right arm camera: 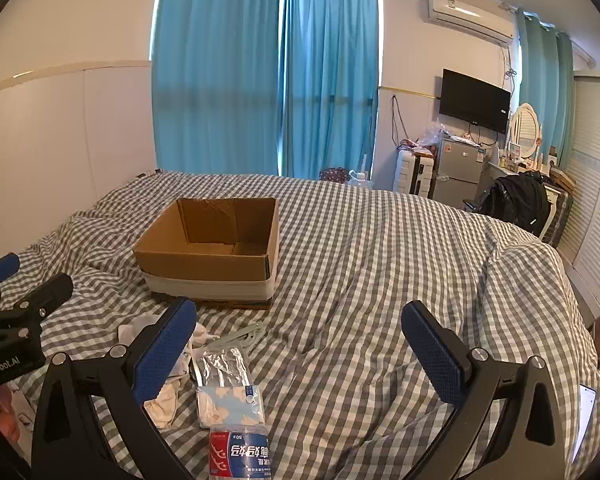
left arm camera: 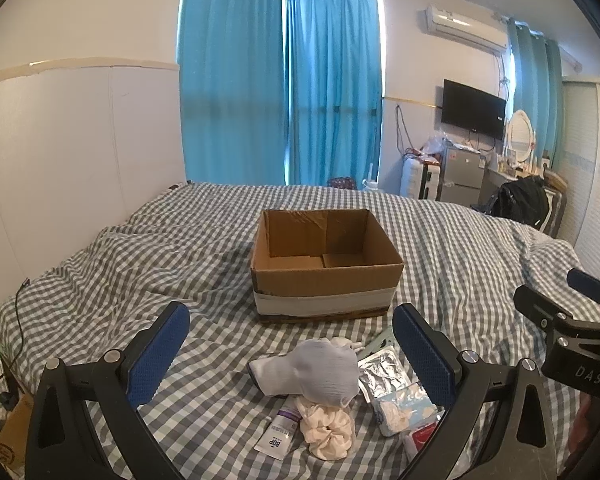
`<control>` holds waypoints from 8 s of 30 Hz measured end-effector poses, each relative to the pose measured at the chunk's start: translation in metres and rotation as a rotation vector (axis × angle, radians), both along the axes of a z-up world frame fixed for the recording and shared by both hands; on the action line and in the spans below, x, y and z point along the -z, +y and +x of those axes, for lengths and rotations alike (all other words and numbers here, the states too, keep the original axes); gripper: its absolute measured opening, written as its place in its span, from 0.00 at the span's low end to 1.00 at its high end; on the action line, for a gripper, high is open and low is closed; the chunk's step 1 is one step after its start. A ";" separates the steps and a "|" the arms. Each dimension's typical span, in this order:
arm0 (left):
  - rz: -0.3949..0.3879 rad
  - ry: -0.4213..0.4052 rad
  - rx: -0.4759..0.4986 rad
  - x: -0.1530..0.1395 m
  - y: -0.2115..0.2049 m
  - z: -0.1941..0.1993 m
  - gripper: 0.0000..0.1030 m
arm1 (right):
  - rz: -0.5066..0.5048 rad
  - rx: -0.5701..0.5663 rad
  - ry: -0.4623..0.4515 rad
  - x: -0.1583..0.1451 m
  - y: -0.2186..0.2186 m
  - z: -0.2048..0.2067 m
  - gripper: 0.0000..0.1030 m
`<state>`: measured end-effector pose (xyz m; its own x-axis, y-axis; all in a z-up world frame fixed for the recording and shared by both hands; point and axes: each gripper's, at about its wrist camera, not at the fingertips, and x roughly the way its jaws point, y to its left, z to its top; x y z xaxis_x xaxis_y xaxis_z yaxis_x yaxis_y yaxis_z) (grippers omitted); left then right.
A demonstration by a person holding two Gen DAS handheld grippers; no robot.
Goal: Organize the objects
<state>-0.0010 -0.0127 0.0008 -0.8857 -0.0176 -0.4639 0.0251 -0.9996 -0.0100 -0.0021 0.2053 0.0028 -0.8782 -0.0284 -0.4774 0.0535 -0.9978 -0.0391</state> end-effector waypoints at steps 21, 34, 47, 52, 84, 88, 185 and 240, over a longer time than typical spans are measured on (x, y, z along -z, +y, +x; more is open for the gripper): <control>-0.004 -0.007 -0.006 0.003 0.000 0.001 1.00 | 0.023 -0.007 0.009 -0.001 -0.004 0.004 1.00; 0.001 0.005 -0.013 0.002 -0.003 0.006 1.00 | 0.024 -0.020 -0.001 -0.003 -0.009 0.006 1.00; 0.016 0.022 -0.021 -0.001 -0.007 0.012 1.00 | 0.031 -0.031 -0.002 -0.006 -0.016 0.008 1.00; 0.013 0.039 -0.018 -0.005 -0.008 0.017 1.00 | 0.035 -0.034 0.007 -0.009 -0.018 0.012 1.00; -0.055 -0.230 -0.022 0.093 -0.006 -0.005 1.00 | 0.098 -0.132 -0.320 0.092 -0.045 -0.003 0.94; -0.054 -0.306 -0.002 0.116 -0.003 -0.013 1.00 | 0.069 -0.170 -0.460 0.132 -0.046 -0.014 0.92; -0.099 -0.095 0.053 -0.009 0.029 -0.237 0.95 | -0.122 -0.345 -0.078 -0.037 -0.033 -0.243 0.75; -0.156 -0.465 -0.010 0.172 0.057 -0.062 0.72 | 0.025 -0.297 -0.394 0.142 -0.005 -0.097 0.93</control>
